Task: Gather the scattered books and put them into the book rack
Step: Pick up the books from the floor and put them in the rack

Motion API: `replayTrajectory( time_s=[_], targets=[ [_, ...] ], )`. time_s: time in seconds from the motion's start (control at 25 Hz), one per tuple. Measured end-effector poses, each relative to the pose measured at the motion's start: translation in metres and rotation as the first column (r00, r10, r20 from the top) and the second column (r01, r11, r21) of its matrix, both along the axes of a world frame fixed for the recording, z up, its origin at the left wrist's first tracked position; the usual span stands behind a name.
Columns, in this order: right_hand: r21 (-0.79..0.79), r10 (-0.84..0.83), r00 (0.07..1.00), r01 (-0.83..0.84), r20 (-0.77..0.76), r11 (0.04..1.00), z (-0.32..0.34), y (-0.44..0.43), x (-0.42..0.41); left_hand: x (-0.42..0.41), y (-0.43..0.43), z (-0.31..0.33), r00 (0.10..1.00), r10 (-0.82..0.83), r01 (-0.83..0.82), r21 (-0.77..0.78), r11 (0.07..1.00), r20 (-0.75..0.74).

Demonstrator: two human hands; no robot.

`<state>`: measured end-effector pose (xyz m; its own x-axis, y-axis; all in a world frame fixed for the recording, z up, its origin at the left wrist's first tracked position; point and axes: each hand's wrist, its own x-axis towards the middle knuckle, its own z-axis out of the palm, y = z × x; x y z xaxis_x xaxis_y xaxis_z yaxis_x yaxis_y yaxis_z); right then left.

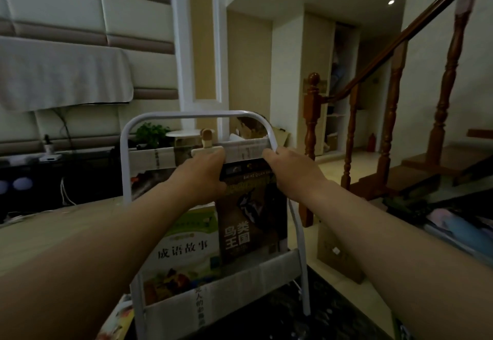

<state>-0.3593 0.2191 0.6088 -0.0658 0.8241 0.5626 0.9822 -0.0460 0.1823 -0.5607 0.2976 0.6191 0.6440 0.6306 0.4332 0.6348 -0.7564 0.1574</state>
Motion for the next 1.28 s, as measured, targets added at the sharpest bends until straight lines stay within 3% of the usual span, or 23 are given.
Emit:
replayTrajectory(
  time_s=[0.12,0.36,0.68,0.96,1.28],
  targets=[
    [0.018,-0.009,1.000,0.009,-0.010,1.000,-0.002,0.008,-0.002,-0.001,-0.002,-0.001,0.999,0.037,-0.036,0.026,0.999,-0.029],
    [-0.057,-0.050,0.997,0.054,0.056,0.997,-0.028,0.016,0.001,0.005,-0.011,-0.020,0.943,0.194,-0.143,0.200,0.969,-0.269],
    [-0.080,-0.107,0.983,0.120,0.149,0.990,-0.045,0.022,0.010,0.021,-0.010,-0.039,0.942,0.246,-0.127,0.438,0.890,-0.227],
    [-0.070,-0.140,0.976,0.154,0.168,0.986,-0.051,0.027,0.011,0.024,-0.007,-0.041,0.927,0.279,-0.155,0.423,0.893,-0.249],
    [-0.191,-0.153,0.969,0.191,0.193,0.963,-0.050,0.021,0.012,0.026,-0.011,-0.039,0.899,0.317,-0.193,0.375,0.907,-0.302]
  ],
)
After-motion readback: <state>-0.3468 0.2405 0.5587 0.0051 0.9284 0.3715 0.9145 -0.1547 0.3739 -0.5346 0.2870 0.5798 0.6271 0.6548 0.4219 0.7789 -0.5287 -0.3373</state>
